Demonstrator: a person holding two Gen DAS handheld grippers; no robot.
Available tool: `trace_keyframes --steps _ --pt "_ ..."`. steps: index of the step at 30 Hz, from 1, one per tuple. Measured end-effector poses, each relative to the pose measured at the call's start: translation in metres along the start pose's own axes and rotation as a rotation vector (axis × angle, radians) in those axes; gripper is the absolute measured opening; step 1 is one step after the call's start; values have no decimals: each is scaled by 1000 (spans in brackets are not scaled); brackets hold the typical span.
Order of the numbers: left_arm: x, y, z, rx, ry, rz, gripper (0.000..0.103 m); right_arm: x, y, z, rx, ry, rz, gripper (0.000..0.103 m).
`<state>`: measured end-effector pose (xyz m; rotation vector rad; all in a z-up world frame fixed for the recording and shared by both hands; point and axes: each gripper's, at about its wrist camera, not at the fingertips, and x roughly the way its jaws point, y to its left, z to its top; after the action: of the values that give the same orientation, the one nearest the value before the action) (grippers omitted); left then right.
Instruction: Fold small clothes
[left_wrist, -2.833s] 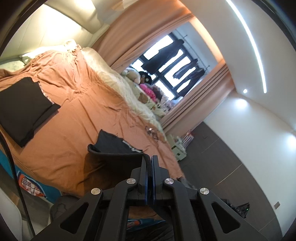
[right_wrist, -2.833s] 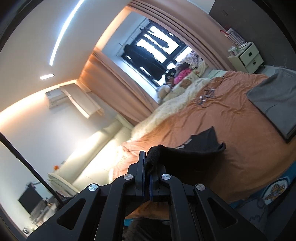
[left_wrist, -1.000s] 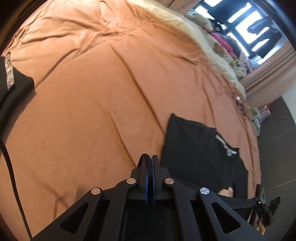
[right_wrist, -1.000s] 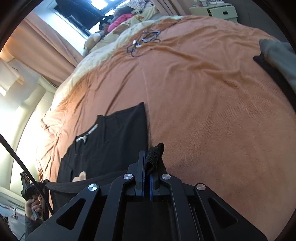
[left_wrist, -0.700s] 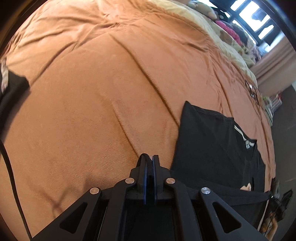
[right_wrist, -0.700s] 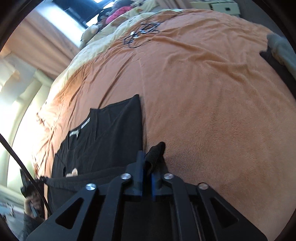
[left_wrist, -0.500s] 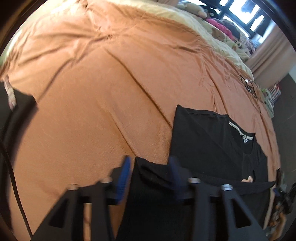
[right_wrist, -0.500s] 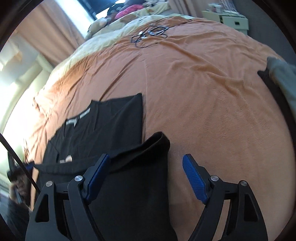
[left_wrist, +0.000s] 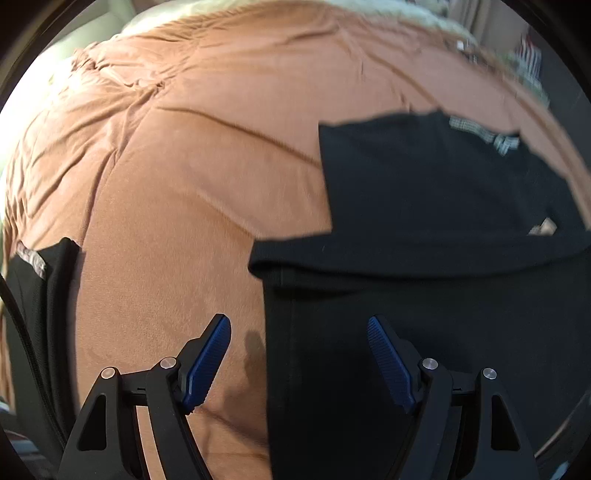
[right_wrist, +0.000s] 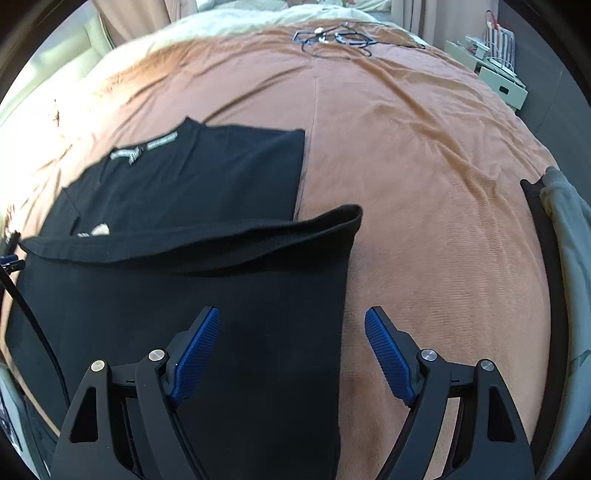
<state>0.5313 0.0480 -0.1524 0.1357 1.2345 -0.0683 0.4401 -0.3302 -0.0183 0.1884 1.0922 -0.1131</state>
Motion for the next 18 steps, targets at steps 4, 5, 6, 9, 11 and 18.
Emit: trace_keyframes --steps 4,5,6,9,11,18 --pt "15 -2 2 33 23 28 78 11 9 7 -22 35 -30 80" --pt "16 -1 5 31 19 29 80 16 11 9 -33 42 -50 80" --pt "17 0 7 29 17 31 80 19 13 12 -39 44 -59 80" --pt "22 4 19 22 6 28 80 29 16 26 -54 40 -70 80" --pt "25 6 27 14 -4 32 80 37 17 34 -55 41 -80 80" --pt "41 19 60 -18 -34 72 80 63 7 62 -20 26 -85 80"
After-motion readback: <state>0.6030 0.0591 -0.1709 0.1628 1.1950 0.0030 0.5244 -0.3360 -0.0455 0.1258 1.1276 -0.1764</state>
